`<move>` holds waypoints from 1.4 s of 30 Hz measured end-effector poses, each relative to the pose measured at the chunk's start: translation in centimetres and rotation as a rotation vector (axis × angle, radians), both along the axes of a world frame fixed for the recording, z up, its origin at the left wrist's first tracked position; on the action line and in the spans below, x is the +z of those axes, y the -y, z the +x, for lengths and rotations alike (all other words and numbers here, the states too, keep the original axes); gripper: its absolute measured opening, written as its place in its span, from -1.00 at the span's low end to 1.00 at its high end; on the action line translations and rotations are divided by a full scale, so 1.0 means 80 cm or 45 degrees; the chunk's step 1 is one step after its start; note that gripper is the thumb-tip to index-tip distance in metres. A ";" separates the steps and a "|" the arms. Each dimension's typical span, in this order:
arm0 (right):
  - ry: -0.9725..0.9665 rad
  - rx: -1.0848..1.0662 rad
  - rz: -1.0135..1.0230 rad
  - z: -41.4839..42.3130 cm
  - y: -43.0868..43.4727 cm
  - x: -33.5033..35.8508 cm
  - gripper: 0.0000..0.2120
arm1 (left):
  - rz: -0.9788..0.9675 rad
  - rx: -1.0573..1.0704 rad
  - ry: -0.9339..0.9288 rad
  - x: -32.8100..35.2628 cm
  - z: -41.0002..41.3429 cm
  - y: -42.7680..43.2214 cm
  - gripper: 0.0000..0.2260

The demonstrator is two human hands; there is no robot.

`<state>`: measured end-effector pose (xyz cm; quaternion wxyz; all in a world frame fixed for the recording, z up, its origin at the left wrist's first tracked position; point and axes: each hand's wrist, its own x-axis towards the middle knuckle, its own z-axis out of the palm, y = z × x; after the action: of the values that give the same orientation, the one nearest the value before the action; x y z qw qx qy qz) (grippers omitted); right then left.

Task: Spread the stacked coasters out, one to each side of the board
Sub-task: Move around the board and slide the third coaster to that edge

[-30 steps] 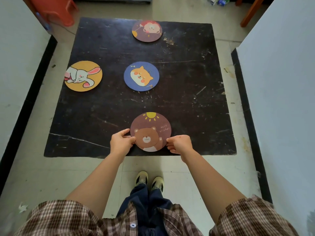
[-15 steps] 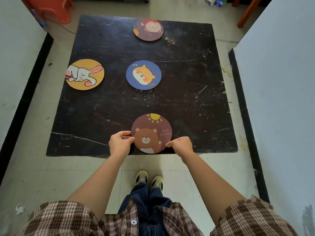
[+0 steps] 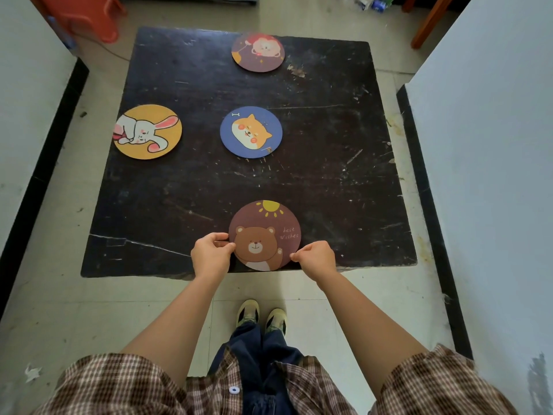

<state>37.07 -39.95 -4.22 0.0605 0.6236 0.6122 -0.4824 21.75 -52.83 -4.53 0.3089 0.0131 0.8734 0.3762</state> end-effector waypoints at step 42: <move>0.206 0.525 0.435 0.009 -0.043 0.042 -0.65 | -0.258 -0.923 -0.409 0.050 0.021 -0.084 -0.69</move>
<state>37.83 -36.52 -0.82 0.1001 0.5234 0.7919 -0.2982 23.47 -46.12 -0.54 0.2811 0.3481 0.8819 0.1482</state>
